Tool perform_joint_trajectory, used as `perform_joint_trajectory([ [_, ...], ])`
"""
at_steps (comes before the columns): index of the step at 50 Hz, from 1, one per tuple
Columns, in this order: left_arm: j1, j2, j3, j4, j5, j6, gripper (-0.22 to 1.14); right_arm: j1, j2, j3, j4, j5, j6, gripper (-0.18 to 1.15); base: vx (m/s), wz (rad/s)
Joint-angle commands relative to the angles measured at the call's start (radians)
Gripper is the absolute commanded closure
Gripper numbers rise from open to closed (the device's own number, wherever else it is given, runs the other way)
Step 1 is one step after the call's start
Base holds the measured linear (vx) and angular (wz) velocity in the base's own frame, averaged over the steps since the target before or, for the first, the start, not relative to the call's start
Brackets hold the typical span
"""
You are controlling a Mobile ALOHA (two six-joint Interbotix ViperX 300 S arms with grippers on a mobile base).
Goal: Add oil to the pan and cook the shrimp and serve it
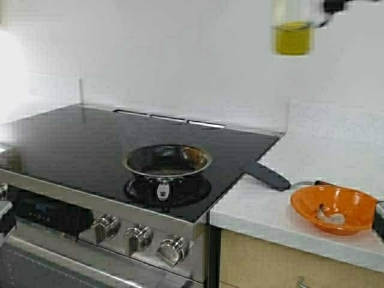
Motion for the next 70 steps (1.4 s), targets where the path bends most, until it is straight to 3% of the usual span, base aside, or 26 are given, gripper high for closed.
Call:
perform_joint_trajectory([
  [1, 0.002, 0.003, -0.009, 0.000, -0.005, 0.002, 0.89, -0.137, -0.041, -0.029, -0.072, 0.048, 0.026, 0.91, 0.00, 0.00],
  [13, 0.002, 0.002, -0.009, 0.002, -0.006, 0.005, 0.89, -0.356, 0.041, -0.097, -0.110, 0.126, 0.135, 0.91, 0.00, 0.00],
  [29, 0.002, 0.002, 0.000, -0.002, -0.009, 0.012, 0.89, -0.497, 0.267, -0.258, -0.192, 0.120, 0.149, 0.91, 0.00, 0.00],
  [48, 0.003, 0.000, 0.011, 0.000, -0.026, 0.023, 0.89, -0.580, 0.583, -0.463, -0.206, 0.086, 0.195, 0.91, 0.00, 0.00],
  [60, 0.003, 0.000, 0.017, 0.000, -0.035, 0.032, 0.89, -0.595, 0.732, -0.525, -0.350, -0.012, 0.314, 0.91, 0.00, 0.00],
  [70, 0.002, 0.002, 0.020, 0.000, -0.035, 0.037, 0.89, -0.601, 0.808, -0.554, -0.529, -0.087, 0.532, 0.91, 0.00, 0.00],
])
